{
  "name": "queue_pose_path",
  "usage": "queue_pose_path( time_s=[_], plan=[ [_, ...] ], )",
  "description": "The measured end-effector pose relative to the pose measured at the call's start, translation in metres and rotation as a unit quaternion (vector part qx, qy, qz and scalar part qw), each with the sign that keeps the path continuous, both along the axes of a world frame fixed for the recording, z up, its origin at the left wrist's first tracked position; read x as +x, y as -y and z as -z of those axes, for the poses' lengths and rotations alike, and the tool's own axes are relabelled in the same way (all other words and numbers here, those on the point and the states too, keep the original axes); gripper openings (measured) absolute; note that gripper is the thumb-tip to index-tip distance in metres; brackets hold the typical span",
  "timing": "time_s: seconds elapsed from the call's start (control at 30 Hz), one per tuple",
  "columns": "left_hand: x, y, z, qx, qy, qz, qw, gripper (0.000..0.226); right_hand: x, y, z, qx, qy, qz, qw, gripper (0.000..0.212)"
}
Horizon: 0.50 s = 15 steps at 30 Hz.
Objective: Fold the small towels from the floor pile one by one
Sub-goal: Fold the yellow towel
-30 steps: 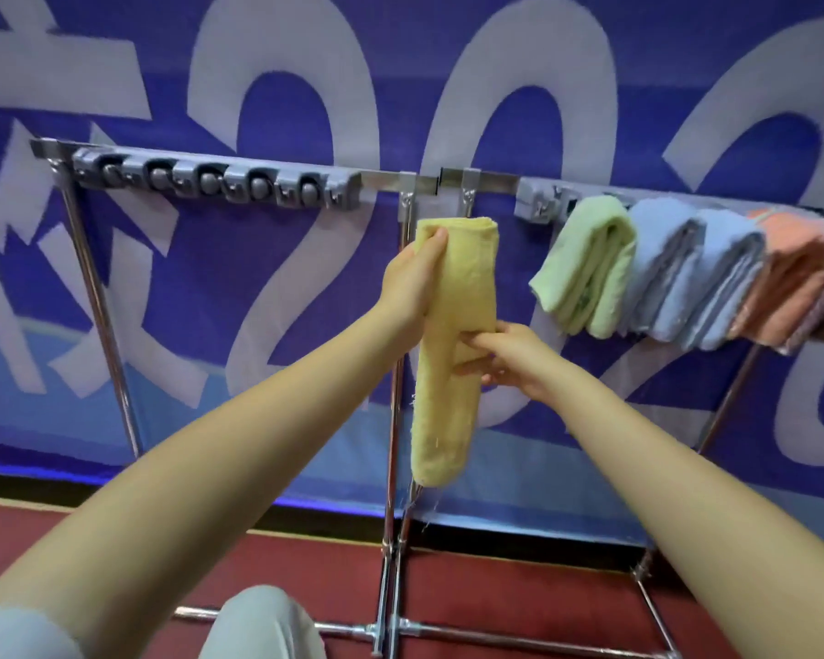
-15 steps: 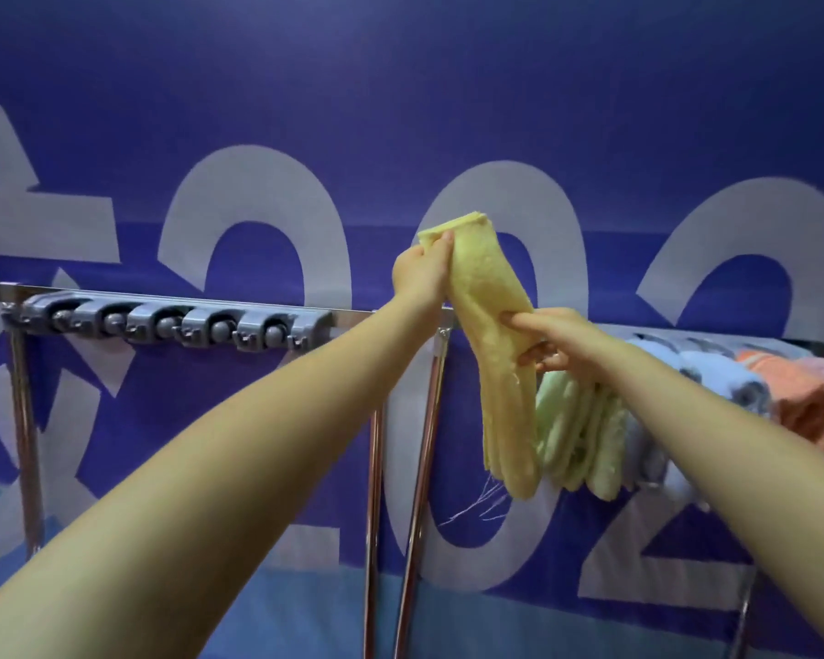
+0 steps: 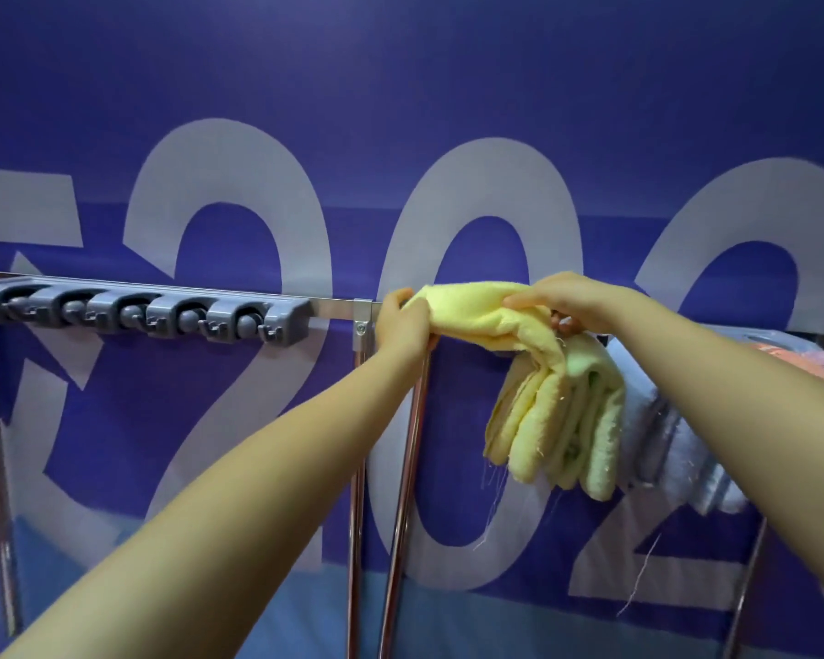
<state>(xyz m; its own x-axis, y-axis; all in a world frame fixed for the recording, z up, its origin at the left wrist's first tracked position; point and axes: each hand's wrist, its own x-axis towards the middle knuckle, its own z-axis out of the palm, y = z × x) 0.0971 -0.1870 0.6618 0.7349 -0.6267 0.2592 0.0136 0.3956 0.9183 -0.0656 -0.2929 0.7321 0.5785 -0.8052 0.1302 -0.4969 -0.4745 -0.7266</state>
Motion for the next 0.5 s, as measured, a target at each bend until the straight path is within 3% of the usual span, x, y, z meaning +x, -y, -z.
queue_pose_path(
  time_s=[0.1, 0.27, 0.4, 0.5],
  plan=[
    [0.011, 0.004, 0.032, 0.058, 0.014, -0.023, 0.998, 0.049, 0.017, 0.003, 0.007, -0.058, -0.046, -0.001, 0.997, 0.035],
    [0.003, 0.010, 0.087, 0.146, 0.051, 0.059, 0.986, 0.032, 0.023, 0.010, 0.028, -0.175, -0.036, 0.000, 0.984, 0.055],
    [-0.019, 0.018, 0.110, 0.178, 0.041, 0.131, 0.974, 0.014, 0.014, 0.006, 0.036, -0.278, 0.011, 0.014, 0.960, 0.027],
    [-0.037, 0.016, 0.114, 0.226, 0.065, 0.211, 0.949, 0.012, 0.009, -0.005, 0.040, -0.272, -0.024, 0.005, 0.962, 0.026]
  ],
)
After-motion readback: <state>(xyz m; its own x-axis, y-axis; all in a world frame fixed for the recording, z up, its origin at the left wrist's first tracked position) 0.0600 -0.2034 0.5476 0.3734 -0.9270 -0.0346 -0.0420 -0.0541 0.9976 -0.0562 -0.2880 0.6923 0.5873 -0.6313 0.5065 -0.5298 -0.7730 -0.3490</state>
